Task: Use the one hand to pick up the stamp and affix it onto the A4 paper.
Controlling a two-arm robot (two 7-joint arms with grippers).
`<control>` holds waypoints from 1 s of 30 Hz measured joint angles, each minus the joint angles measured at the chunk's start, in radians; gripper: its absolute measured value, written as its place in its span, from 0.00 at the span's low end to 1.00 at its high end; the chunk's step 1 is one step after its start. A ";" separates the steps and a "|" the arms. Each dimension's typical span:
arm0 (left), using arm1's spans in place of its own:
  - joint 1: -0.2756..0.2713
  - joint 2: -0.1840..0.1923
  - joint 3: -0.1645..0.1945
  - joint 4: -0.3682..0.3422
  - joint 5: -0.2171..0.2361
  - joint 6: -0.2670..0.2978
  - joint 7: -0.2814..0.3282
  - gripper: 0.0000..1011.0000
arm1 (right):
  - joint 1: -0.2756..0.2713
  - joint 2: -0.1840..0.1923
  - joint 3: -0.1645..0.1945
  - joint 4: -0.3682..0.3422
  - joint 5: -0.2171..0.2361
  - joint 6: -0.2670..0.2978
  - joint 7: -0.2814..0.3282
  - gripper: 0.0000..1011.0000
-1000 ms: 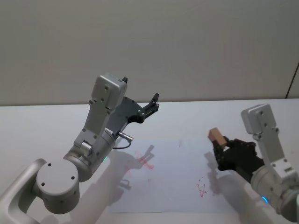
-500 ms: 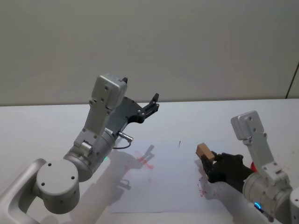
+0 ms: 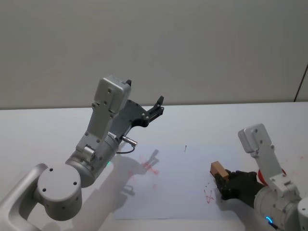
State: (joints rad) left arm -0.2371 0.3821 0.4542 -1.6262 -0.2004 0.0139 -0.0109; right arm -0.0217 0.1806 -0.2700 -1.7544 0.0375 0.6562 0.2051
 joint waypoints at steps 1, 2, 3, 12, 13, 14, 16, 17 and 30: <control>0.000 0.000 0.000 0.000 0.000 0.000 0.000 0.99 | -0.001 0.000 0.000 0.000 0.000 0.003 -0.002 0.21; 0.000 0.000 0.000 0.000 0.000 0.000 0.000 0.99 | -0.002 0.000 0.001 -0.001 -0.001 0.008 -0.005 0.21; 0.000 0.000 0.000 0.000 0.000 0.000 0.000 0.99 | -0.003 0.000 0.002 -0.001 -0.001 0.013 -0.009 0.21; 0.000 0.000 0.000 0.000 0.000 0.000 0.000 0.99 | -0.008 -0.002 0.003 0.004 -0.001 0.030 -0.017 0.21; 0.000 0.000 0.000 0.000 0.000 0.000 0.000 0.99 | -0.008 -0.002 0.003 0.005 -0.001 0.032 -0.018 0.21; 0.000 0.000 0.000 0.000 0.000 0.000 0.000 0.99 | -0.008 -0.003 0.003 0.007 -0.002 0.032 -0.018 0.21; 0.000 0.000 0.000 0.000 0.000 0.000 0.000 0.99 | -0.009 -0.004 0.004 0.011 -0.002 0.035 -0.018 0.21; 0.000 0.000 0.000 0.000 0.000 0.000 0.000 0.99 | -0.009 -0.005 0.003 0.014 -0.004 0.035 -0.018 0.21; 0.000 0.000 0.000 0.000 0.000 0.000 0.000 0.99 | -0.005 -0.012 -0.002 0.030 -0.030 0.004 -0.011 0.21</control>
State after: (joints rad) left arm -0.2371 0.3821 0.4542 -1.6262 -0.2004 0.0139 -0.0109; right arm -0.0265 0.1689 -0.2719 -1.7246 0.0071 0.6601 0.1942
